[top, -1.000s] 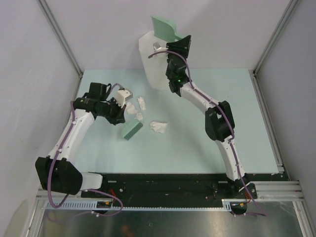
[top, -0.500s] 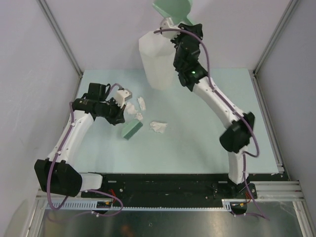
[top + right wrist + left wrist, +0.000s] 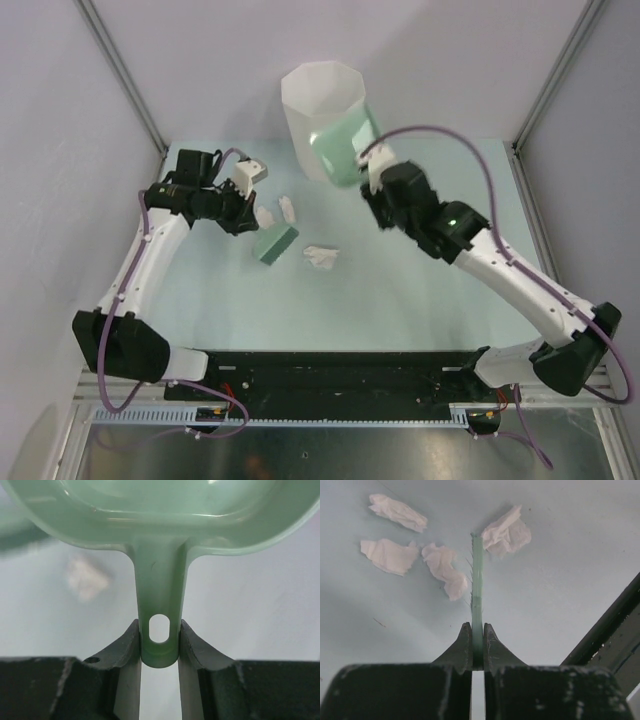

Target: Sweep away the paper scraps from the table

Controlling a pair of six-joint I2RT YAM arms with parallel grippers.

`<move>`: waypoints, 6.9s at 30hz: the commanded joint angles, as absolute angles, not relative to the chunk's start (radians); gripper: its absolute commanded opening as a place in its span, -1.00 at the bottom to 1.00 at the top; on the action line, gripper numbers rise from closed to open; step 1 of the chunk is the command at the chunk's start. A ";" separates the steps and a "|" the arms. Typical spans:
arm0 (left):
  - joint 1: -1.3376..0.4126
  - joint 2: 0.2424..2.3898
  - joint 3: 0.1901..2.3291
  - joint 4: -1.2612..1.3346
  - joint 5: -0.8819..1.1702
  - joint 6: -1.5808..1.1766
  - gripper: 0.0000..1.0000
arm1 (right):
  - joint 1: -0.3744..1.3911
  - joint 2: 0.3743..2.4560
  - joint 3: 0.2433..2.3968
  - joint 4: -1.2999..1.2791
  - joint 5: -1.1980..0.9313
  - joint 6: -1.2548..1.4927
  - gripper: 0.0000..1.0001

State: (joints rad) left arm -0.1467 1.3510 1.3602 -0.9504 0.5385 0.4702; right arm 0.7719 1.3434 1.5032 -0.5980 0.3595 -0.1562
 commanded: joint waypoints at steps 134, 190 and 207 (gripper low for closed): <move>-0.075 1.169 1.259 -0.868 0.476 0.529 -1.00 | 0.744 1.856 2.172 -0.192 0.852 -0.777 -1.00; -0.357 1.350 1.335 -0.911 0.738 0.562 -0.99 | 0.900 1.947 1.377 -0.894 -0.081 0.046 -1.00; -0.063 1.255 1.367 -0.914 0.571 0.535 -1.00 | 0.897 1.801 1.385 -0.985 -0.002 0.081 -1.00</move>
State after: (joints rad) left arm -0.1226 1.3117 1.3354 -0.9115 0.5930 0.5274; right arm 0.9028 1.9182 1.3525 -0.9165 -0.0471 0.0566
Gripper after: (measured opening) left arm 0.050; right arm 0.318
